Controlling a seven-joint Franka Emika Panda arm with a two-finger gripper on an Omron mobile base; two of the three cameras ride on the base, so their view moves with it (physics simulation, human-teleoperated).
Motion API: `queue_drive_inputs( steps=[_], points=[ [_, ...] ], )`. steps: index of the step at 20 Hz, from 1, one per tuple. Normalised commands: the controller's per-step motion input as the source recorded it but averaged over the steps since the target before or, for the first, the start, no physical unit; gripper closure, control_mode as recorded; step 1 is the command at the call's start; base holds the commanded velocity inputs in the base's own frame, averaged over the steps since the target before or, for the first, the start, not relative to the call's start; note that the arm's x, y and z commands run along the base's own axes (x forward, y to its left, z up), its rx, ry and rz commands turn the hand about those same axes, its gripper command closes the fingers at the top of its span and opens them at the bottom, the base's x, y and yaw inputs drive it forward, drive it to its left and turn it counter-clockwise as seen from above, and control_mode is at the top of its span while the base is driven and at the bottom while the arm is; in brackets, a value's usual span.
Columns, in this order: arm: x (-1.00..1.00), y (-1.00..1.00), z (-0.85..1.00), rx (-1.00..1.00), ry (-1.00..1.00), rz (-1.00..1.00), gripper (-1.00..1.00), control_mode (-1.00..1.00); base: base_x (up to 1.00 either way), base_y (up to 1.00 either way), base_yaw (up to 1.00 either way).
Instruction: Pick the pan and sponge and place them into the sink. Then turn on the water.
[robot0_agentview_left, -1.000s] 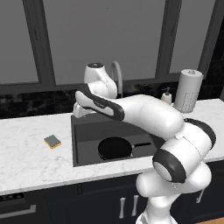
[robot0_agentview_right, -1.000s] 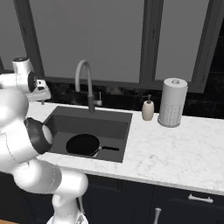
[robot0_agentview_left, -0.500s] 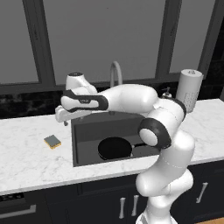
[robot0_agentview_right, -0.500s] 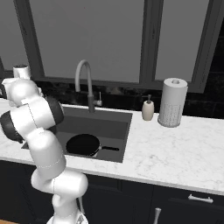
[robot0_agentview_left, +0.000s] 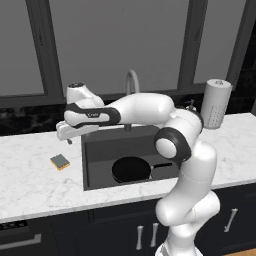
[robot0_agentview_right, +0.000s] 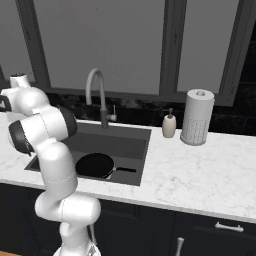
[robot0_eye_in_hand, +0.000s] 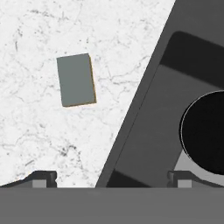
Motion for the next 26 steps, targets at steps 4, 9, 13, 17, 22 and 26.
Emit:
queue_drive_inputs(
  steps=[4,9,13,17,22,26],
  points=[
    [0.07,0.10,-0.28,0.00,-0.06,0.00,-1.00,-1.00,0.00,0.00,0.00],
    [0.04,0.18,-0.26,0.00,-0.04,0.00,-1.00,-1.00,0.00,0.00,0.00],
    [0.08,0.27,-0.29,0.00,0.00,0.00,-1.00,-1.00,0.00,0.00,0.00],
    [0.03,0.32,-0.27,0.00,0.00,0.00,-1.00,-1.00,0.00,0.00,0.00],
    [0.01,0.30,-0.27,0.00,0.00,0.00,-1.00,-1.00,0.00,0.00,0.00],
    [0.03,0.21,-0.16,0.00,0.00,0.00,-1.00,-1.00,0.00,0.00,0.00]
  ],
)
